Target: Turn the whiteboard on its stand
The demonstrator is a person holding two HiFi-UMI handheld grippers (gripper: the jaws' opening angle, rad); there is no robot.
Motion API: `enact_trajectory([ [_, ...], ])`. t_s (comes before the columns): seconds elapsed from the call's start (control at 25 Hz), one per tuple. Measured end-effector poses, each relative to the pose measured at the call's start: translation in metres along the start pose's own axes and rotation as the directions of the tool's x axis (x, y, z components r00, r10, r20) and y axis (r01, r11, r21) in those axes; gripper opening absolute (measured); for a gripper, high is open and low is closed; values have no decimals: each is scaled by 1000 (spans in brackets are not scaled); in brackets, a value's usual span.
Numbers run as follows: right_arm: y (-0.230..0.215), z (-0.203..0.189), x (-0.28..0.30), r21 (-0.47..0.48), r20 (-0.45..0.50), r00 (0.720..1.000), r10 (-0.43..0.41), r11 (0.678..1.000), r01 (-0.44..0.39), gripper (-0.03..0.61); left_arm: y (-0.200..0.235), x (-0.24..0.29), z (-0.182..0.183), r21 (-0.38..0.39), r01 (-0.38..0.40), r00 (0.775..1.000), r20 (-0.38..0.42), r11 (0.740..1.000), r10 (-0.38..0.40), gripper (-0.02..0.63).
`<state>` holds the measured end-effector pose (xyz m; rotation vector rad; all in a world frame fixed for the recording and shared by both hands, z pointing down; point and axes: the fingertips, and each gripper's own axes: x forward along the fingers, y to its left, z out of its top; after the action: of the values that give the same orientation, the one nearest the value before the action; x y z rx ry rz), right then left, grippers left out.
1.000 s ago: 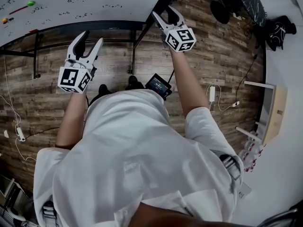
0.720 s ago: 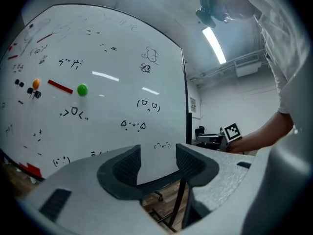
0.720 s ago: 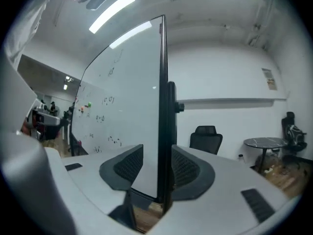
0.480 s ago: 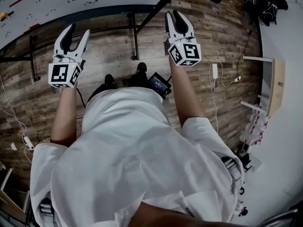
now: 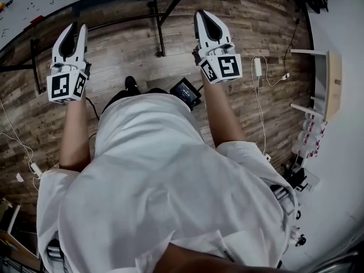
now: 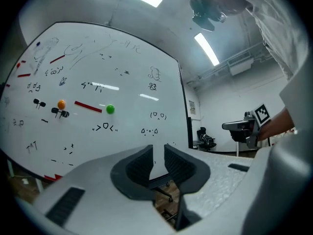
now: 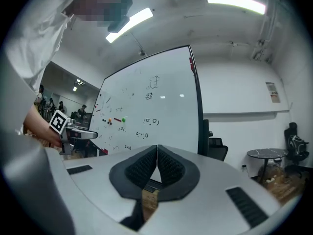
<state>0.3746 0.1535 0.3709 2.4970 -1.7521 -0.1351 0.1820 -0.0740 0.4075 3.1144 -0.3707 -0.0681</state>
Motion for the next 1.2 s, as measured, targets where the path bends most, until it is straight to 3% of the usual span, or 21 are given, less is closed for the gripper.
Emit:
enact_trajectory([
  [0.08, 9, 3, -21, 0, 14, 1000, 3, 1000, -3, 2, -14, -14, 7, 0, 13, 1000, 5, 1000, -13, 46],
  [0.2, 24, 4, -48, 0, 30, 999, -22, 1000, 22, 2, -28, -36, 12, 2, 29, 1000, -2, 1000, -29, 31],
  [0.44, 51, 7, -104, 1, 39, 997, -66, 998, 66, 2, -67, -95, 14, 32, 52, 999, -6, 998, -52, 23],
  [0.68, 88, 2, -171, 71, 22, 996, -88, 994, 87, 2, -109, -160, 12, 56, 86, 995, -58, 995, -83, 23],
  [0.88, 124, 9, -181, 72, 53, 996, -77, 995, 73, 2, -110, -198, 15, 83, 81, 994, -84, 993, -74, 23],
  [1.04, 162, 9, -177, 83, 41, 997, -61, 995, 57, -2, -87, -222, 19, 60, 60, 996, -64, 996, -56, 23],
  [1.2, 190, 6, -167, 134, 7, 993, -119, 984, 117, -2, -53, -245, 25, 61, 64, 997, -43, 996, -61, 23],
])
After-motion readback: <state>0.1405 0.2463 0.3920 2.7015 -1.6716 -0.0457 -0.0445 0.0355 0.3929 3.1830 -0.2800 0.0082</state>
